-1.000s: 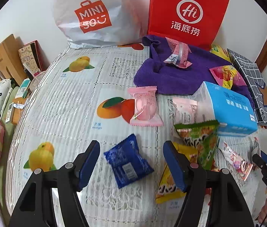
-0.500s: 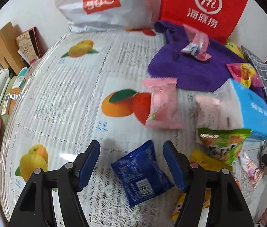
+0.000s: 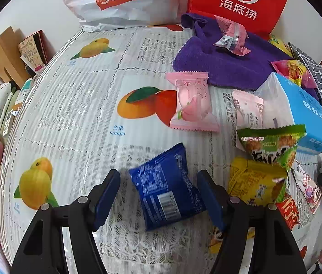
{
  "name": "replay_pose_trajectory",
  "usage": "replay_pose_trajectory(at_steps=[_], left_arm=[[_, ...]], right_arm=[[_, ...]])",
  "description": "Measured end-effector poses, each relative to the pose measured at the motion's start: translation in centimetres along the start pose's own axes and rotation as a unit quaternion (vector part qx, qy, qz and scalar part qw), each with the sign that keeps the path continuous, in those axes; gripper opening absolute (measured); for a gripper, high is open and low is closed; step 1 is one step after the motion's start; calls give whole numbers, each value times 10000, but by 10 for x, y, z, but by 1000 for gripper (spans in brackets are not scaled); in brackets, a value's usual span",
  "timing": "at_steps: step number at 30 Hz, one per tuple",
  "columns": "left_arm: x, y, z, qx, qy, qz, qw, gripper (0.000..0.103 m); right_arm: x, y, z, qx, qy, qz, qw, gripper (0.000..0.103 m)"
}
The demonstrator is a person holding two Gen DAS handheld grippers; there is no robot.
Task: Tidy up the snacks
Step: 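Grasp the blue snack packet with the left gripper while the right lifts the candy bag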
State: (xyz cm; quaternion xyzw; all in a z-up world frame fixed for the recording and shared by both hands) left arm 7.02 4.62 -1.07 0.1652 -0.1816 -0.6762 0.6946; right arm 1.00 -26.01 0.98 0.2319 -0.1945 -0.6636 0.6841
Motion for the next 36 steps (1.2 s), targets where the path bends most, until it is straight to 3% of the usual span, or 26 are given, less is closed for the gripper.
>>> replay_pose_trajectory(at_steps=[5, 9, 12, 19, 36], left_arm=[[-1, -5, 2, 44, -54, 6, 10000, 67], [-2, -7, 6, 95, -91, -47, 9999, 45], [-3, -9, 10, 95, -338, 11, 9994, 41], [-2, -11, 25, 294, -507, -34, 9983, 39], [24, 4, 76, 751, -853, -223, 9933, 39]], right_arm=[[-1, -2, 4, 18, -14, -17, 10000, 41], [-2, -4, 9, 54, -33, -31, 10000, 37], [-2, -4, 13, 62, 16, -114, 9999, 35], [-7, -5, 25, 147, 46, -125, 9998, 30], [-16, 15, 69, 528, 127, -240, 9982, 30]])
Point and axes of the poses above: each gripper's, at about its wrist camera, not at the fingertips, and z roughly against the way its jaws point, x to its right, y to its top, the point moved 1 cm from there along -z, roughly the way its jaws point, and after that the axes turned 4 degrees about x, right-handed, at the moved point
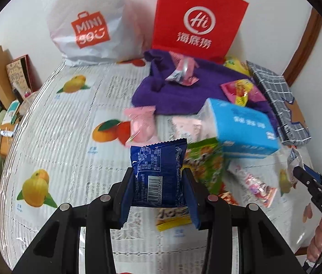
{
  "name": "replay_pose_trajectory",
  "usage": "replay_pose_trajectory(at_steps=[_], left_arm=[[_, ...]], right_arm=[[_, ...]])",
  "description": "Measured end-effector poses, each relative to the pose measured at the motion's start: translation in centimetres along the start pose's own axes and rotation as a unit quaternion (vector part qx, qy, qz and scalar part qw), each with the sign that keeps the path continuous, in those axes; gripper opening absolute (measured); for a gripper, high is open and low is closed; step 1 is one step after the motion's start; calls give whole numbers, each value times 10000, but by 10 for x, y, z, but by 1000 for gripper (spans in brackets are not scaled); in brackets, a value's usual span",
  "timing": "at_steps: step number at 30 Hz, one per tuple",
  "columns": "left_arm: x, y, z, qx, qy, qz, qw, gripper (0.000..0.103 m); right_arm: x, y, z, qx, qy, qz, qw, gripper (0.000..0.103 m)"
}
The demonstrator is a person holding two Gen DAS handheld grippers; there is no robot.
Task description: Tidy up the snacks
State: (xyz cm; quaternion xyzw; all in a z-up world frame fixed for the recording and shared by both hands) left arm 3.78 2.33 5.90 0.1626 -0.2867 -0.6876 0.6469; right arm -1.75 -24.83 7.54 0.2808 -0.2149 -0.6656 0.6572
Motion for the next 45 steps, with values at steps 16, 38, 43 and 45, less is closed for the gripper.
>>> replay_pose_trajectory(at_steps=[16, 38, 43, 45], left_arm=[[47, 29, 17, 214, -265, -352, 9988, 39], [57, 61, -5, 185, -374, -378, 9984, 39], [52, 56, -11, 89, -364, -328, 9988, 39], [51, 53, -11, 71, -356, -327, 9988, 40]], right_arm=[[-3, 39, 20, 275, -48, -105, 9996, 30], [8, 59, -13, -88, 265, 15, 9996, 12], [-2, 31, -22, -271, 264, 271, 9989, 41], [-4, 22, -25, -352, 373, 282, 9983, 41]])
Point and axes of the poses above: each gripper's, at about its wrist camera, not at the fingertips, and z roughly against the way its jaws point, x to its right, y to its top, the point moved 1 cm from there along -z, roughly the way its jaws point, and after that the axes turned 4 degrees about x, right-handed, at the moved point
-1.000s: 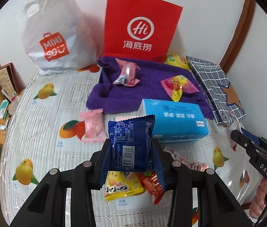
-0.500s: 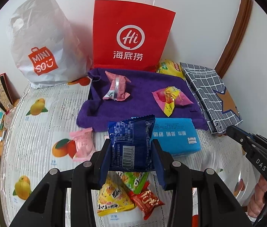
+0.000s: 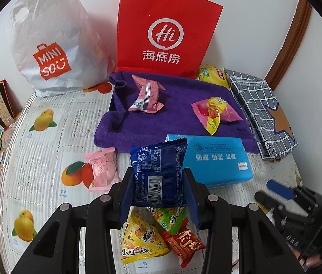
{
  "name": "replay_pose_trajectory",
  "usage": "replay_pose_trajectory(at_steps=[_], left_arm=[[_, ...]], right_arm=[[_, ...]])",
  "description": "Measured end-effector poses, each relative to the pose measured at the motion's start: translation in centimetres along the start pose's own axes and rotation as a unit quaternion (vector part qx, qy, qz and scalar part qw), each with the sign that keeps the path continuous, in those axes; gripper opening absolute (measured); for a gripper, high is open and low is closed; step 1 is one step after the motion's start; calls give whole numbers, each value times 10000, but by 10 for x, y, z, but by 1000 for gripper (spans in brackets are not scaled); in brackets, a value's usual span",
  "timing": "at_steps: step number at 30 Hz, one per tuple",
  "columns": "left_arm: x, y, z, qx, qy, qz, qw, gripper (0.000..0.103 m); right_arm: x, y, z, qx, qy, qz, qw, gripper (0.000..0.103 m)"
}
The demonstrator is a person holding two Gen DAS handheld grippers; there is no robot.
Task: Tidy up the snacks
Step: 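Grasp the long pink candy stick bag with the right gripper and lift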
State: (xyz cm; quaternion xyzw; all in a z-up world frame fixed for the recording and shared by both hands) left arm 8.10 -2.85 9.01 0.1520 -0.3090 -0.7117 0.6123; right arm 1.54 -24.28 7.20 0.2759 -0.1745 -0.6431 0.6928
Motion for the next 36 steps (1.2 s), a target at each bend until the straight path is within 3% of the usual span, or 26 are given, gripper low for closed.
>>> replay_pose_trajectory(at_steps=[10, 18, 22, 24, 28, 36], left_arm=[[-11, -18, 4, -76, 76, 66, 9999, 40], [-21, -24, 3, -129, 118, 142, 9997, 40], [-20, -25, 2, -127, 88, 141, 9998, 40], [-19, -25, 3, -118, 73, 132, 9998, 40], [-15, -25, 6, -85, 54, 104, 9999, 40], [-1, -24, 12, -18, -49, -9, 10000, 40]], right_arm=[[-31, -29, -26, -336, 354, 294, 9984, 42], [-42, -39, -50, -395, -177, 718, 9965, 42], [-37, -42, -57, -483, -231, 763, 9956, 42], [-32, -45, -63, -647, -265, 736, 9948, 36], [-23, -48, -54, -548, -100, 548, 9969, 25], [-9, -38, -11, -141, -108, 177, 9997, 25]])
Point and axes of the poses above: each gripper's, at about its wrist camera, not at the fingertips, and z roughly against the way its jaws point, x to its right, y to its top, the point moved 1 cm from there along -z, roughly the way its jaws point, and after that the axes turned 4 degrees about x, right-handed, at the moved point
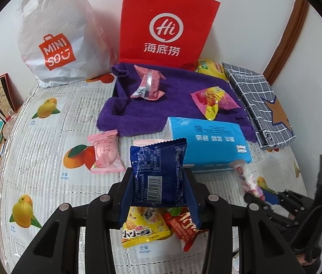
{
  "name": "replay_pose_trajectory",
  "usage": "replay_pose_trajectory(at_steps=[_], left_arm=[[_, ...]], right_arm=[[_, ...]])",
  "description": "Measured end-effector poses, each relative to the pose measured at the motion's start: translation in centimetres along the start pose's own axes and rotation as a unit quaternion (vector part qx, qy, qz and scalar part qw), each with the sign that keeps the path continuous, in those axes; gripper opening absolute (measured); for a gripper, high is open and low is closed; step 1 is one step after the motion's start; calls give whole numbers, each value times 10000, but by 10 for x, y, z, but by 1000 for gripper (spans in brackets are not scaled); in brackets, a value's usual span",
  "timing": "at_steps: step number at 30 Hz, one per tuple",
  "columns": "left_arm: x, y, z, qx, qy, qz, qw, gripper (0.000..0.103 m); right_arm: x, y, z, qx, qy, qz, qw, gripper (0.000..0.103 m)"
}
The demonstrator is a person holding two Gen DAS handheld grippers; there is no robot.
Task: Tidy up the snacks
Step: 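Grasp the long pink candy stick bag with the right gripper and lift, then carry the blue packet in the left gripper while the right carries the candy stick over the towel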
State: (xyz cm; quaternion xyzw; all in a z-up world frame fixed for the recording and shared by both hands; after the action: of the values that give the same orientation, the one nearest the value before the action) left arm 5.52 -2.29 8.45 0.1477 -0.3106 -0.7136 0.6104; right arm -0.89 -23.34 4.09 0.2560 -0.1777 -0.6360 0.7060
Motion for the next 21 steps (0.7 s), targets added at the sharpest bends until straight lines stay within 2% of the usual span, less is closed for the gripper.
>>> replay_pose_trajectory(at_steps=[10, 21], left_arm=[[25, 18, 8, 159, -108, -192, 9996, 40], [38, 52, 1, 281, -56, -328, 9991, 40]], right_arm=[[21, 36, 42, 604, -209, -256, 9976, 25], [36, 89, 43, 895, -321, -393, 9947, 25]])
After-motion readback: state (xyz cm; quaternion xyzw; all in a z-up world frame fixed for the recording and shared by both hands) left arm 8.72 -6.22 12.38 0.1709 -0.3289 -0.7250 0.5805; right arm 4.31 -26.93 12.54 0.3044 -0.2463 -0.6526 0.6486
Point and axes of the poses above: each gripper's, at about its wrist camera, not at the fingertips, and z roughly against the way its jaws point, x to its right, y to its top, the point moved 1 cm from there along -z, roughly the way its jaws point, and after that the axes turned 4 degrees about x, right-handed, at the moved point
